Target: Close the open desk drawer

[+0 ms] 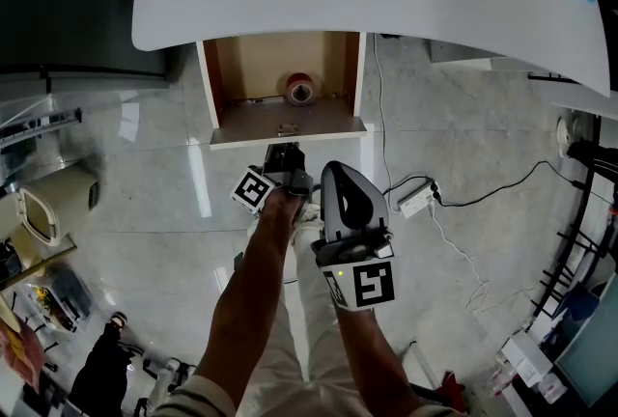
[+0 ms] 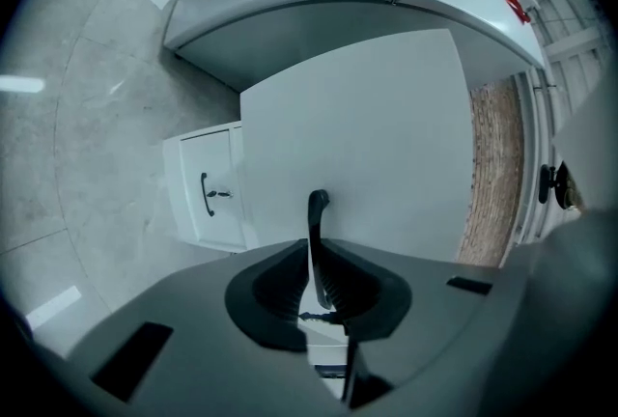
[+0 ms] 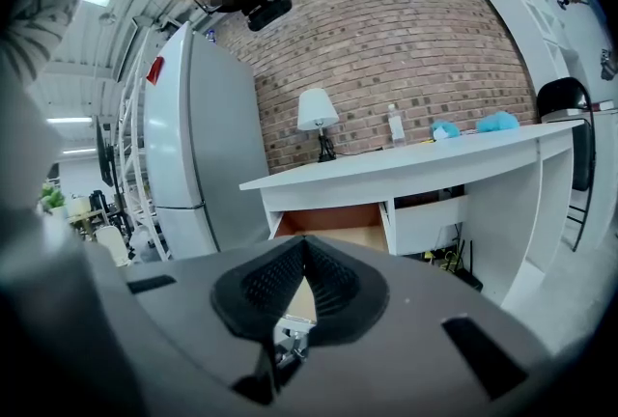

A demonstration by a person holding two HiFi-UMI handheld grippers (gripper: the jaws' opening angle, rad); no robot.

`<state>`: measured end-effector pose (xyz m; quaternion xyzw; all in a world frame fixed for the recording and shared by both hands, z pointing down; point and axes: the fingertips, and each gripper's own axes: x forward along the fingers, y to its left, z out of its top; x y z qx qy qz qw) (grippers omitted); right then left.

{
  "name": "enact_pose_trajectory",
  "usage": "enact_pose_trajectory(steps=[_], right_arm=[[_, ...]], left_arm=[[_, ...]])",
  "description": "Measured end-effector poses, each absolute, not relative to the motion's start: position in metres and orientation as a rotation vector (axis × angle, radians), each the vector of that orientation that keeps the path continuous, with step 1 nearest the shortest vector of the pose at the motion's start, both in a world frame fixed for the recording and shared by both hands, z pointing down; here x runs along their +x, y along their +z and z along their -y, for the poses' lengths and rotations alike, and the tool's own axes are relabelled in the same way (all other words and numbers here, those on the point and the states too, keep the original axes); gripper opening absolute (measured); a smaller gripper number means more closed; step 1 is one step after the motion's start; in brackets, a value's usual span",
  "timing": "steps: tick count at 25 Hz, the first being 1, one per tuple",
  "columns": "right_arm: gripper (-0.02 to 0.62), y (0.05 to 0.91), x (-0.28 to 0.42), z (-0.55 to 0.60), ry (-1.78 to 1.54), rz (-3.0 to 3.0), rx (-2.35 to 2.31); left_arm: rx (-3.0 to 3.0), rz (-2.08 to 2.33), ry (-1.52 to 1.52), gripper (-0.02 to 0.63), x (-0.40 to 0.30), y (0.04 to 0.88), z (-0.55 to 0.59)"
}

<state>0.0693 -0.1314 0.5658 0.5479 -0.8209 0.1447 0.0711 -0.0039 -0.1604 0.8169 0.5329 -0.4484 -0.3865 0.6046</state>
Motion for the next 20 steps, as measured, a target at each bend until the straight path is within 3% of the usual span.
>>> enact_pose_trajectory(steps=[4, 20], right_arm=[[0.011, 0.568, 0.070, 0.129, 0.448, 2.464, 1.650], [0.011, 0.561, 0.072, 0.127, 0.457, 2.466, 1.666]], left_arm=[[1.234, 1.046, -0.900, 0.025, -0.004, 0.814, 0.162], [1.344, 0.991, -0.958, 0.025, -0.006, 0.766, 0.164]])
